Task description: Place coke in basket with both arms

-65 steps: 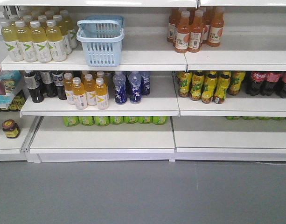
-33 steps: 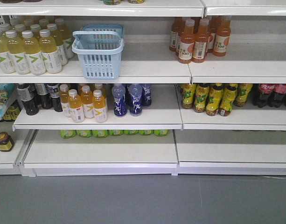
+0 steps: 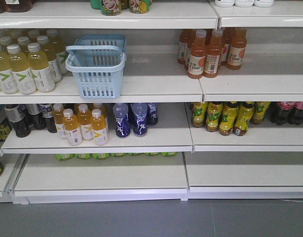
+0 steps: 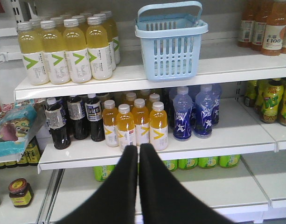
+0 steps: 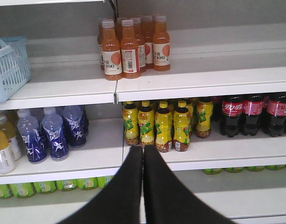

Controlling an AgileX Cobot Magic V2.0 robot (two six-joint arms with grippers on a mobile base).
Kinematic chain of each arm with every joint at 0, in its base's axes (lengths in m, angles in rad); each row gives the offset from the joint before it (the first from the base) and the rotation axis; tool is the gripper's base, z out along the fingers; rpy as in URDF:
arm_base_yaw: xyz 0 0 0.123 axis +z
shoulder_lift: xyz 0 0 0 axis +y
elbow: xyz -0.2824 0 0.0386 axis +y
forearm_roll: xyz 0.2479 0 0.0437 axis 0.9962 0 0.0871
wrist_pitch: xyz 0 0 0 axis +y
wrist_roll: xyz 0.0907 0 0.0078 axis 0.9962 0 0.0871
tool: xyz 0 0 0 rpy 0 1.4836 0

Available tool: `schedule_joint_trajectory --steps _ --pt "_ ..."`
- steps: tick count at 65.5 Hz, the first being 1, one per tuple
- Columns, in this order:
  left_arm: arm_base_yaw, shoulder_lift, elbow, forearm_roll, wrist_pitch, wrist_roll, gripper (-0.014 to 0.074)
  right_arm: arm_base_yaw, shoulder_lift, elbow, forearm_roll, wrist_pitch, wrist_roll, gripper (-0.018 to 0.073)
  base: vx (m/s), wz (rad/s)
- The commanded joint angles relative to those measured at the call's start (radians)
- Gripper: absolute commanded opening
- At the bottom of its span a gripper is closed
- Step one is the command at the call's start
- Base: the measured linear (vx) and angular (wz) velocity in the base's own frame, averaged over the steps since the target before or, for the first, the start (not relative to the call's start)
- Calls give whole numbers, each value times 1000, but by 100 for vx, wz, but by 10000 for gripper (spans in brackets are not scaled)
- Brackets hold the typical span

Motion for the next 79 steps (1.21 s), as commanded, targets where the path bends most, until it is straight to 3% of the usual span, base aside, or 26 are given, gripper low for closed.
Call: schedule_joint_trajectory --steps 1,79 --pt "-7 -12 -24 -7 -71 -7 -6 -5 14 6 -7 -73 -9 -10 18 -4" --pt "-7 -12 -24 -7 -71 -7 -6 -5 14 6 -7 -73 -9 -10 14 -1"
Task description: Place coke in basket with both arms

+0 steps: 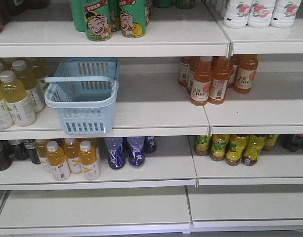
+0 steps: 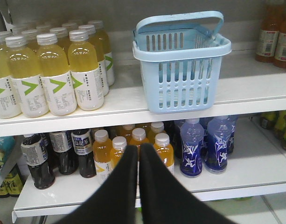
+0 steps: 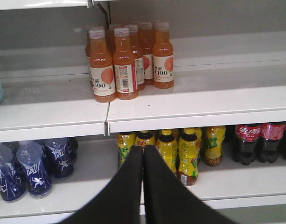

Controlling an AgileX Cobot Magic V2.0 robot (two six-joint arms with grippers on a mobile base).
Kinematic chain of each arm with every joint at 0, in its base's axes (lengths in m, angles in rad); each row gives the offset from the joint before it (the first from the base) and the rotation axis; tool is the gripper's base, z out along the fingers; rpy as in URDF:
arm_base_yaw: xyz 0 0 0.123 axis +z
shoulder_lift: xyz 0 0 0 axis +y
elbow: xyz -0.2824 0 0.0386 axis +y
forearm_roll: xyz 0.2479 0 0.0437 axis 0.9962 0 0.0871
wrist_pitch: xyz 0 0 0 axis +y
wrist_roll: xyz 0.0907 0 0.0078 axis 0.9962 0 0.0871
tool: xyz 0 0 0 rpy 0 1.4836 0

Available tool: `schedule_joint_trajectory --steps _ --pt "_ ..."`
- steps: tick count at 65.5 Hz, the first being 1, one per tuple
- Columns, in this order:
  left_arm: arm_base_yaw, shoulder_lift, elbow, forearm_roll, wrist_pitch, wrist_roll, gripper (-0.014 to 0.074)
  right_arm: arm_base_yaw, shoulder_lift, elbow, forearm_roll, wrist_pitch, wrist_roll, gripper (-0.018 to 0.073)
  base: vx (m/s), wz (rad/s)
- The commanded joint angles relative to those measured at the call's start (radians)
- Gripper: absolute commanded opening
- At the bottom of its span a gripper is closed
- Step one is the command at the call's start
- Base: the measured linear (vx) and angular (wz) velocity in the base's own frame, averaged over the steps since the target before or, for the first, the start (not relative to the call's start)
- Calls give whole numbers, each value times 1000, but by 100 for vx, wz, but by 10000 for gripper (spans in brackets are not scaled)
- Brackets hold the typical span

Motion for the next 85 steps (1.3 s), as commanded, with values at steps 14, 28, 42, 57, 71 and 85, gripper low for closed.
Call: schedule_joint_trajectory --steps 14,28,42,57,71,85 --pt "-7 -12 -24 -7 -71 -7 -6 -5 14 6 -7 -73 -9 -10 9 1" --pt "-7 -12 -24 -7 -71 -7 -6 -5 14 6 -7 -73 -9 -10 5 2" --pt "-7 -12 -24 -7 -71 -7 -6 -5 14 6 -7 -73 -9 -10 -1 -1" --pt "-7 -12 -24 -7 -71 -7 -6 -5 14 6 -7 -73 -9 -10 0 0" --pt "-7 -12 -24 -7 -71 -7 -6 -5 14 6 -7 -73 -9 -10 0 0" --pt "-7 -12 -24 24 -94 26 -6 -5 14 6 -7 -73 -9 -10 0 0"
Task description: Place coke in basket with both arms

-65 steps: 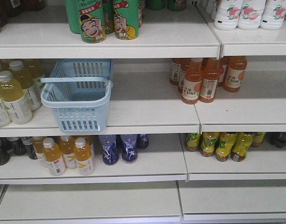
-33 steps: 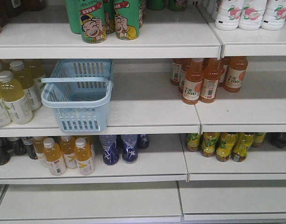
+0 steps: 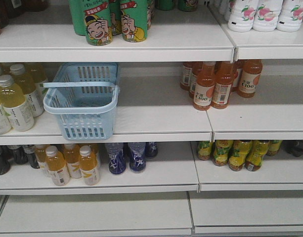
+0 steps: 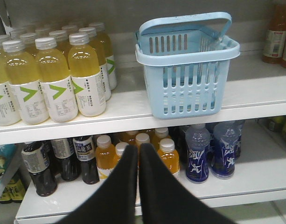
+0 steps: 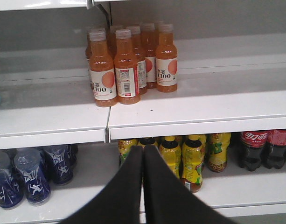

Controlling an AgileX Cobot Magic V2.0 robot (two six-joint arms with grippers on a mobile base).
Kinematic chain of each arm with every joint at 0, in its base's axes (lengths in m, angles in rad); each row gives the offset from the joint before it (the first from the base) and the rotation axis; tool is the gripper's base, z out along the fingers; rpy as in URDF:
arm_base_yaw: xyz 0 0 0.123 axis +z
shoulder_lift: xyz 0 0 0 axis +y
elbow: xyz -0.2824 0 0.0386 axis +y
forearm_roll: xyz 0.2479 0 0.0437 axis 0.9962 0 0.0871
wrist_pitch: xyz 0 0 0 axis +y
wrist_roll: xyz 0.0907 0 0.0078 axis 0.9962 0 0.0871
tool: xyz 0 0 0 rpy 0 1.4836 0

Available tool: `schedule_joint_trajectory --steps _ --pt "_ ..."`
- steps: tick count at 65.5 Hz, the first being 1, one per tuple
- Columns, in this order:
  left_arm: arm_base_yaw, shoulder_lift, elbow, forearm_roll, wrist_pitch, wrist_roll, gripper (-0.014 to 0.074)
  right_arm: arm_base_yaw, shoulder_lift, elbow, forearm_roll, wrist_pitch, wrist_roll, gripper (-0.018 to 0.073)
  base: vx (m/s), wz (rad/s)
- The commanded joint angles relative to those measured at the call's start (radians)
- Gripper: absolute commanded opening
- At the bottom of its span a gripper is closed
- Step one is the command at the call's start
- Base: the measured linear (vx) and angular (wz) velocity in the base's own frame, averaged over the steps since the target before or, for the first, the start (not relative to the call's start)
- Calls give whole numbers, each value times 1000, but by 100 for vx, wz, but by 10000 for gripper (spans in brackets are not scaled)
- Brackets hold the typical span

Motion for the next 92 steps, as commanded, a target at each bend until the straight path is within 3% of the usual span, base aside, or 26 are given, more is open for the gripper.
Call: schedule_joint_trajectory --steps 1,19,26,34,40,51,64,92 --pt "-7 -12 -24 12 -92 8 -6 -5 14 6 -7 -73 -9 -10 0 0" --pt "-7 -12 -24 0 -120 -6 -6 -5 14 6 -7 -73 -9 -10 0 0" --pt "-7 -12 -24 -130 -150 -101 -6 -5 14 6 -7 -73 -9 -10 0 0" --pt "-7 -11 -51 -238 -275 -111 -6 -5 14 6 -7 -73 -9 -10 0 0" --pt "-7 16 -109 -306 -289 -111 -6 -5 14 6 -7 -73 -9 -10 0 0" --pt "-7 188 -305 -298 -198 19 -6 -5 14 6 -7 -73 -9 -10 0 0" --pt "-7 424 -534 -299 -6 160 -6 -5 14 6 -7 -73 -9 -10 0 0" --pt "-7 575 -564 -307 -45 163 17 -5 14 6 -7 -73 -9 -10 0 0"
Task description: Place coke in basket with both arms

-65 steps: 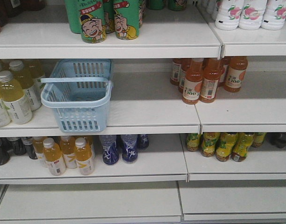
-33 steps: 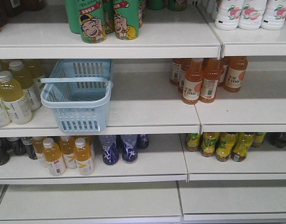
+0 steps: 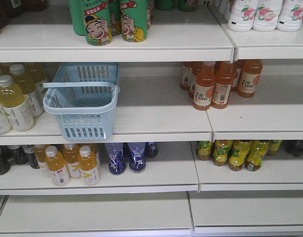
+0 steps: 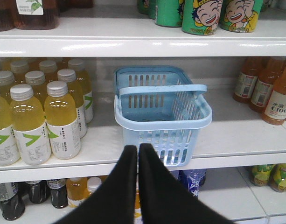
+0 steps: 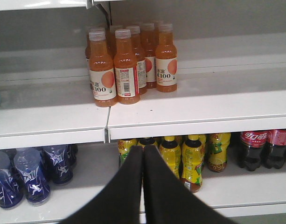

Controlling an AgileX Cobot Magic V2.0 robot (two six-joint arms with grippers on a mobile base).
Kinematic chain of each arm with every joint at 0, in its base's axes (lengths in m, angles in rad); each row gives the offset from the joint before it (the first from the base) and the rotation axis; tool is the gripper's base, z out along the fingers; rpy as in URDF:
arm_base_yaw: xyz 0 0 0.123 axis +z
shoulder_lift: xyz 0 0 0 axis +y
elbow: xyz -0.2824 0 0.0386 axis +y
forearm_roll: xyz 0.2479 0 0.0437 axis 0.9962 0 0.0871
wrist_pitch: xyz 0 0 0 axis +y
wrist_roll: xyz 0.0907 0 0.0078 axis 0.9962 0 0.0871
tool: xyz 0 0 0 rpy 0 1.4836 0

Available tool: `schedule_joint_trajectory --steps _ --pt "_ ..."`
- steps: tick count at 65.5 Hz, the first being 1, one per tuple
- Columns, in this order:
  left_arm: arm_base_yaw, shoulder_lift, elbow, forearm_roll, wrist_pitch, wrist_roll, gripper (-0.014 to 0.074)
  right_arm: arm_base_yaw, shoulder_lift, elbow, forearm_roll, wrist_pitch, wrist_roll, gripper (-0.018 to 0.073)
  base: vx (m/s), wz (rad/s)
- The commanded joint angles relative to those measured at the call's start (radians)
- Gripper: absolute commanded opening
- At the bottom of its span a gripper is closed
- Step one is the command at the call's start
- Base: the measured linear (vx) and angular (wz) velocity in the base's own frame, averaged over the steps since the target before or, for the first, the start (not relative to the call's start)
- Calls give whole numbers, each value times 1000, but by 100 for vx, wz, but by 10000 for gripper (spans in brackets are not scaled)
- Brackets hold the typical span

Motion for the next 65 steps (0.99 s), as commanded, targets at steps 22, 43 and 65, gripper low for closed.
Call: schedule_joint_trajectory --steps 22,43,65 --pt "-7 14 -38 -15 -99 1 345 -5 14 6 -7 -72 -9 -10 0 0" --pt "-7 14 -37 -85 -161 -8 496 -5 14 6 -7 -72 -9 -10 0 0" --pt "-7 128 -37 -964 -168 -162 496 -5 14 6 -7 -72 -9 -10 0 0"
